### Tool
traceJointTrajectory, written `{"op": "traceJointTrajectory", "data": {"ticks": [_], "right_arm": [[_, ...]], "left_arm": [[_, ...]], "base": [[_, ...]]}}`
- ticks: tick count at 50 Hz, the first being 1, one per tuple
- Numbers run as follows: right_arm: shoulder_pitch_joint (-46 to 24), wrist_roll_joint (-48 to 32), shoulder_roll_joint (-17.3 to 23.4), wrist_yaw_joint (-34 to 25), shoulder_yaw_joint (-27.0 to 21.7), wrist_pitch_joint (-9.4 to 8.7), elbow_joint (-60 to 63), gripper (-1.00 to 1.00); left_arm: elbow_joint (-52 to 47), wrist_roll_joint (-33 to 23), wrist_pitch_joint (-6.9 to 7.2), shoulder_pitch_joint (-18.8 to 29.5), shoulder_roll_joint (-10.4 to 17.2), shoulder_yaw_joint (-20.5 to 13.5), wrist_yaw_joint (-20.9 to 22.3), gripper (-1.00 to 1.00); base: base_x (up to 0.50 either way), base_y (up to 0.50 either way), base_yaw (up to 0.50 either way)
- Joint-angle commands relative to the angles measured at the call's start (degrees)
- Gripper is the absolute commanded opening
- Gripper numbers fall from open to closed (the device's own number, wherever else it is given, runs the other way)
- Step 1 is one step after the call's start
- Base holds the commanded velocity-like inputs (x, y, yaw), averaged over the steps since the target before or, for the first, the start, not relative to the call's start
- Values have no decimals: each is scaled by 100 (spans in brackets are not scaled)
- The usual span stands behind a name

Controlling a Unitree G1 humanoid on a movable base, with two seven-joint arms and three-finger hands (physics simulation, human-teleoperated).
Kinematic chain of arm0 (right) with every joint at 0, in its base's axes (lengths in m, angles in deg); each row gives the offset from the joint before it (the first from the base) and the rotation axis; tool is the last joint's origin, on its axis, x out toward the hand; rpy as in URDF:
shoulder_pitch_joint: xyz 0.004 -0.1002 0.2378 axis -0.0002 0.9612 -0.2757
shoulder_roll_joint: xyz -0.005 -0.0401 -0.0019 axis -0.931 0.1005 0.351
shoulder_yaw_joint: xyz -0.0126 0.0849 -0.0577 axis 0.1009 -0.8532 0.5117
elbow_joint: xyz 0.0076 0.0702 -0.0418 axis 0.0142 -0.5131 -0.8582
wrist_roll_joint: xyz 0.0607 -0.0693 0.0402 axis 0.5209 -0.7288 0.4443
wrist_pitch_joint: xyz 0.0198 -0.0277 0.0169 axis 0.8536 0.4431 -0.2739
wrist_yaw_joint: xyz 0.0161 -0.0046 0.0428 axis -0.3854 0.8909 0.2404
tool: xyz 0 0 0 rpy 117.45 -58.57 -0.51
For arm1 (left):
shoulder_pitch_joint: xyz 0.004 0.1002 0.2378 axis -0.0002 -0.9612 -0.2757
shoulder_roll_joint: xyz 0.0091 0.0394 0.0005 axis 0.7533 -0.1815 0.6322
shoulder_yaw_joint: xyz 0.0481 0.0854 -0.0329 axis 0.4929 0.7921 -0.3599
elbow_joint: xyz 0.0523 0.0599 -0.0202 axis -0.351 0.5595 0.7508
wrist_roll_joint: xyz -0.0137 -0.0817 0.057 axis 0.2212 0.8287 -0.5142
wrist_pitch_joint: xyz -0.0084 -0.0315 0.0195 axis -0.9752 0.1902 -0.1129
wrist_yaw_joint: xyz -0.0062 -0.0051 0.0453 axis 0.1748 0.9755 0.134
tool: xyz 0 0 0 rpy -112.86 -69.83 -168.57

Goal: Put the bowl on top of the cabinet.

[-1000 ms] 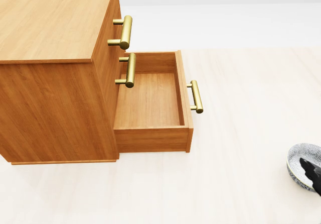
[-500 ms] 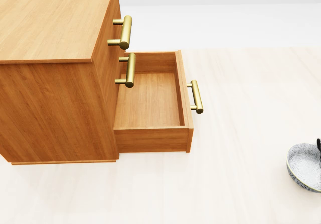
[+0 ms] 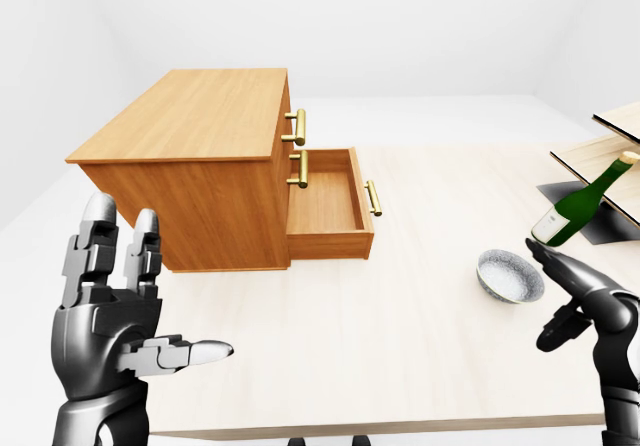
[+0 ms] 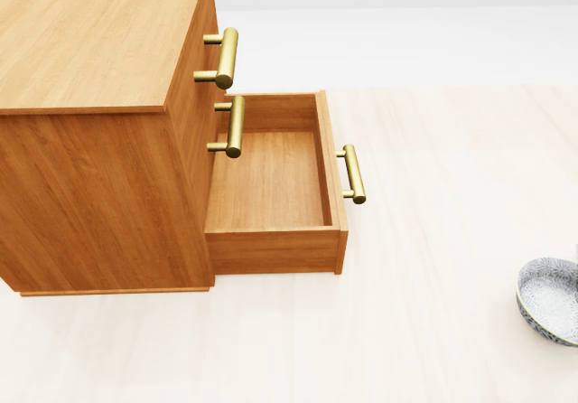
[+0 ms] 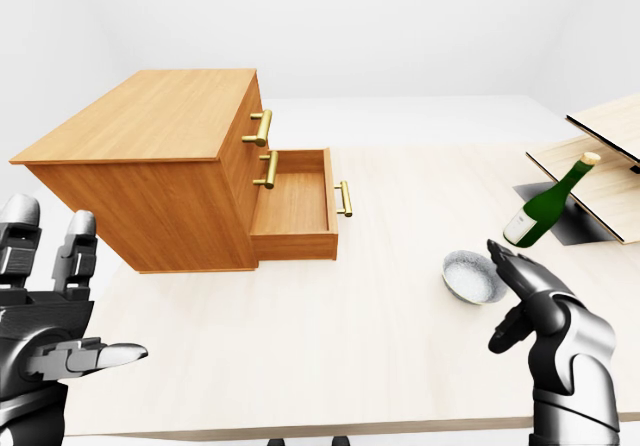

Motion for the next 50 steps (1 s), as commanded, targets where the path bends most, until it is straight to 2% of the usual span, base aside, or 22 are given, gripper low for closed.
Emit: {"op": "traceJointTrajectory", "data": {"ticks": [1,11,23,50], "right_arm": [[-316,537,334,0,71,0,-1206,100],[-567,743,518,31,375,0,-1616,100],[-866,570,430,84,828,0,-1773,100],[-352,271,79,0,737,0,-1359,100]], "left_arm": [[750,-201,0,212,-8,119,-102,100],[698,-207,0,199,-15,132,-121,100],[644,-159,0,202,-17,78,-122,100],[709,-188,0,215,-6,117,-130,100]], "base": [[0,0,0],[0,0,0],[0,0,0],[0,0,0]]}}
